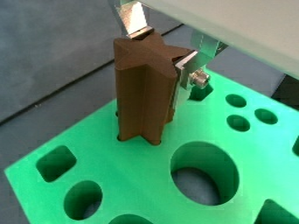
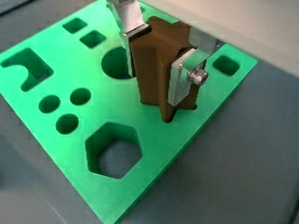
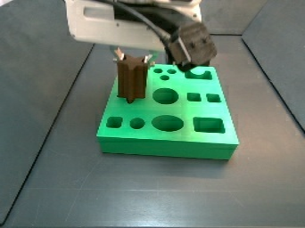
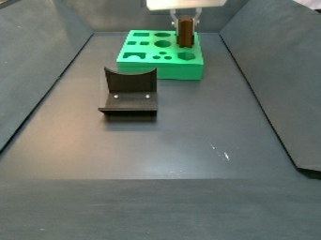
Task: Insert the star object.
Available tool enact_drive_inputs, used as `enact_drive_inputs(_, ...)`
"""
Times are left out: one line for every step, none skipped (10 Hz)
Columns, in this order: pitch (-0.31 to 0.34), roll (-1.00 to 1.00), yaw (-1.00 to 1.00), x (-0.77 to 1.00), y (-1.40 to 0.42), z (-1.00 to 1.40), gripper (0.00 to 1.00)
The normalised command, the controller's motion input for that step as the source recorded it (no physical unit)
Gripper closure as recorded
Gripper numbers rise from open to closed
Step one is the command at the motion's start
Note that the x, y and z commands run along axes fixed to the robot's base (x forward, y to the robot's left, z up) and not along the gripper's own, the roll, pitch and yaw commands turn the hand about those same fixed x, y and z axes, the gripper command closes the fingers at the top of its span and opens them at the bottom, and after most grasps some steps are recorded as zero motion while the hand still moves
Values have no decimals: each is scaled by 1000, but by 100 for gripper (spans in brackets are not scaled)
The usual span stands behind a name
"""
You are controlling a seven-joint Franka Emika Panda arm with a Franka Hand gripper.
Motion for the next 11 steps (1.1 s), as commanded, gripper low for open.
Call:
enact_drive_inputs(-37,154,0,0,0,-1000,100)
enact_drive_inputs(-27,86,0,0,-83,-1000,100)
enact_drive_inputs(-17,56,0,-14,-134,-1000,100)
enact_drive_inputs(-34,119,0,20,-63,-1000,100)
enact_drive_inputs(0,34,0,20,-437,-1000,100)
enact_drive_inputs(0,17,0,0,-429,-1000,100)
enact_drive_inputs(0,0,0,14,-211,-1000,100)
enact_drive_inputs(0,-139,40,0,0,-903,100)
enact_drive_inputs(-154,-241,46,0,123,-589,100)
enact_drive_inputs(-54,0,0,-29,0,0,100)
enact_drive_inputs(0,0,0,0,0,0,100)
